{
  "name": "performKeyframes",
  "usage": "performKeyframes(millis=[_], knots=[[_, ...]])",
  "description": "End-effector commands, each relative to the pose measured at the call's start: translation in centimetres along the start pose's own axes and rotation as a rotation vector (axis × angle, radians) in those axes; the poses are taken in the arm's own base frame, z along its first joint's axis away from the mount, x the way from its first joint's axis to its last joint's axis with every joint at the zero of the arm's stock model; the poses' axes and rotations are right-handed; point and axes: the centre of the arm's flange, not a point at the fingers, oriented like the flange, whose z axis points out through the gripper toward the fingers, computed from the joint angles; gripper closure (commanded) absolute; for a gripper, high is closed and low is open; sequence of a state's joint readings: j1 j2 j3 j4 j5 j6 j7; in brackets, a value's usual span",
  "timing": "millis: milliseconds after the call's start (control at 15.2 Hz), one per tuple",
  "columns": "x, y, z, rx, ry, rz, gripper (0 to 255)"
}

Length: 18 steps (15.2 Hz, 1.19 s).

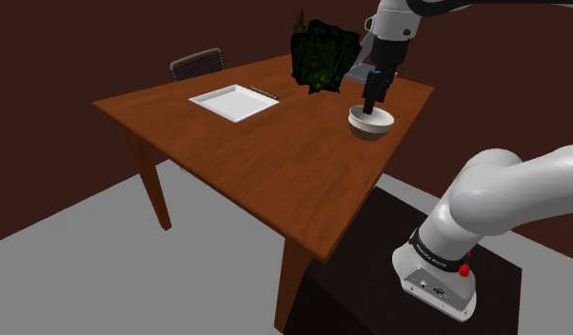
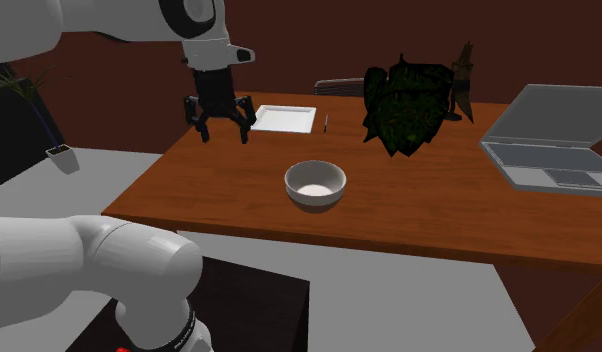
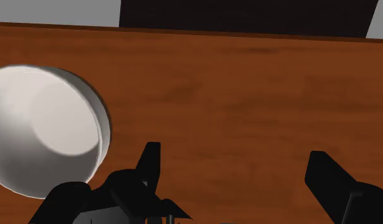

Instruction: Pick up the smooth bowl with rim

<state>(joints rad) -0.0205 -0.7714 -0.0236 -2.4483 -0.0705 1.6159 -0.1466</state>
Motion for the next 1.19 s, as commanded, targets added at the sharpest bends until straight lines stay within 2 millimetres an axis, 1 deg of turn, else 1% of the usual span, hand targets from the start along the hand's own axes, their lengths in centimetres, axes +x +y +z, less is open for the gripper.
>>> performKeyframes(millis=[0, 858, 924, 1122], knots=[[0.0, 0.0, 0.0, 0.0, 0.0, 0.0, 0], [4.1, 11.3, 10.1, -0.128, 0.002, -0.066, 0], [4.1, 11.4, 10.2, -0.128, 0.002, -0.066, 0], [4.2, 11.3, 11.7, -0.128, 0.002, -0.066, 0]])
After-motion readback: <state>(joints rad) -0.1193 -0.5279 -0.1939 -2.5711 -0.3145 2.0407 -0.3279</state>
